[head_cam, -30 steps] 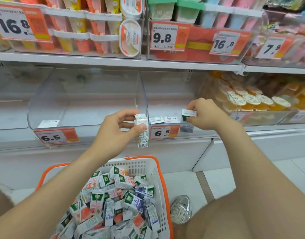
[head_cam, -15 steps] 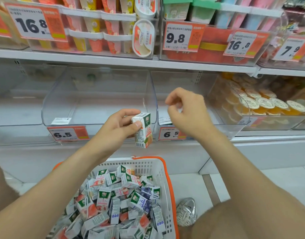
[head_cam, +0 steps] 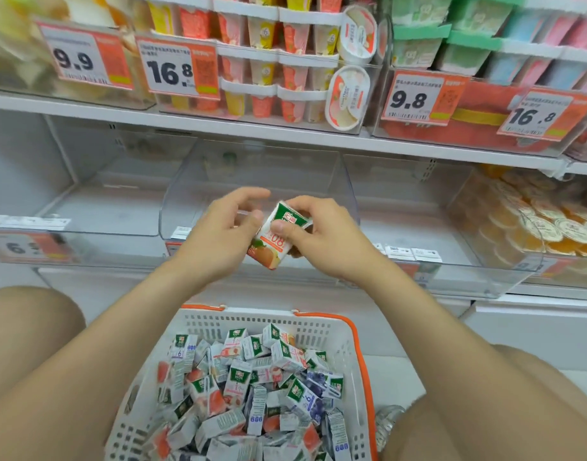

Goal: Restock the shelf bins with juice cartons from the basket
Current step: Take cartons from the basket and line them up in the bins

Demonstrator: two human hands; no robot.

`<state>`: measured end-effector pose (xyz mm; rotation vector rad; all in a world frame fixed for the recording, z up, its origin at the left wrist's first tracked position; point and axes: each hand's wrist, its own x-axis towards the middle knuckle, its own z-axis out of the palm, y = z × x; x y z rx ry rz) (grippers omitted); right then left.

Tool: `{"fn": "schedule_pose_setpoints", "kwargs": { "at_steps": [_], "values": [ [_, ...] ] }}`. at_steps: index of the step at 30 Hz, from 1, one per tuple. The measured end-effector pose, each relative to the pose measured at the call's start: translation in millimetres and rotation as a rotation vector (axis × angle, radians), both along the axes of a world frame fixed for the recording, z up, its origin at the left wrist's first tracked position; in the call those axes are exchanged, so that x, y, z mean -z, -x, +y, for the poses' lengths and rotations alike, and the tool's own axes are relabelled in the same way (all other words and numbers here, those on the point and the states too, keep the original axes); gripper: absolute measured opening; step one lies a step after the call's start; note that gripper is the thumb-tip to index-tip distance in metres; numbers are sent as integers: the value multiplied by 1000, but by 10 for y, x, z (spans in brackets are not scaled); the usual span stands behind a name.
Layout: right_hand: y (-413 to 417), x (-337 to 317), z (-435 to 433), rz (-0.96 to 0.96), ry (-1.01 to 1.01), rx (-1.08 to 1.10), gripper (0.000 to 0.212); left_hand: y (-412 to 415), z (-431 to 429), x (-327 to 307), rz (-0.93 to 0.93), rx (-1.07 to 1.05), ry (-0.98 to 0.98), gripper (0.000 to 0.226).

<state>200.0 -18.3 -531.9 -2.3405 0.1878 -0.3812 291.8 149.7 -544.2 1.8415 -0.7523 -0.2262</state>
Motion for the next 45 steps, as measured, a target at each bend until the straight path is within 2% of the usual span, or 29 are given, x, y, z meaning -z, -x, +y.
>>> {"fn": "schedule_pose_setpoints", "kwargs": {
  "at_steps": [2,4,6,8,10,12,14,18,20,23,25,26,28,29,30,32,34,38,41,43,45],
  "values": [
    [-191,45,96,-87,60,81,29,-204,131,-52,-304,-106,-158,43],
    [-365,93,187,-142,106,106,35,-401,264,-122,-486,-141,-338,53],
    [-525,168,253,-126,147,90,37,-555,368,-174,-524,-117,-590,64],
    [-666,279,298,-56,207,55,35,-655,441,-136,-549,-92,-849,64],
    [-777,384,348,39,263,-1,30,-701,494,-13,-599,-68,-1031,54],
    [-870,457,414,96,272,-66,19,-705,518,106,-630,-49,-1127,39],
    [-964,516,471,123,248,-132,12,-699,519,150,-641,-39,-1139,31],
    [-1117,511,529,277,241,-179,38,-749,543,155,-639,-63,-1052,18],
    [-1156,482,497,360,236,-175,43,-758,560,163,-623,-58,-1023,19],
    [-1149,481,483,395,226,-183,35,-709,581,158,-665,-71,-991,28],
    [-1094,473,530,318,235,-130,36,-666,619,143,-708,-102,-924,34],
    [-1041,455,565,221,244,-80,37,-637,647,127,-711,-124,-871,34],
    [-861,383,665,-60,246,-9,29,-558,701,123,-691,-158,-747,26],
    [-740,330,725,-142,245,-18,25,-507,729,144,-671,-153,-697,20],
    [-608,287,778,-138,250,-57,22,-456,751,185,-638,-120,-677,16],
    [-366,314,877,72,296,-175,21,-355,775,328,-536,29,-744,13],
    [-173,473,931,342,415,-327,25,-253,775,537,-446,204,-916,13],
    [87,835,956,752,590,-520,20,-53,755,1112,-394,407,-1190,24],
    [195,1149,954,892,636,-535,26,35,838,1603,-280,511,-1277,20],
    [245,1386,964,946,648,-548,29,58,948,1907,-200,551,-1327,26],
    [287,1618,996,983,650,-575,29,66,1057,2160,-121,573,-1363,42]
  ]
}}
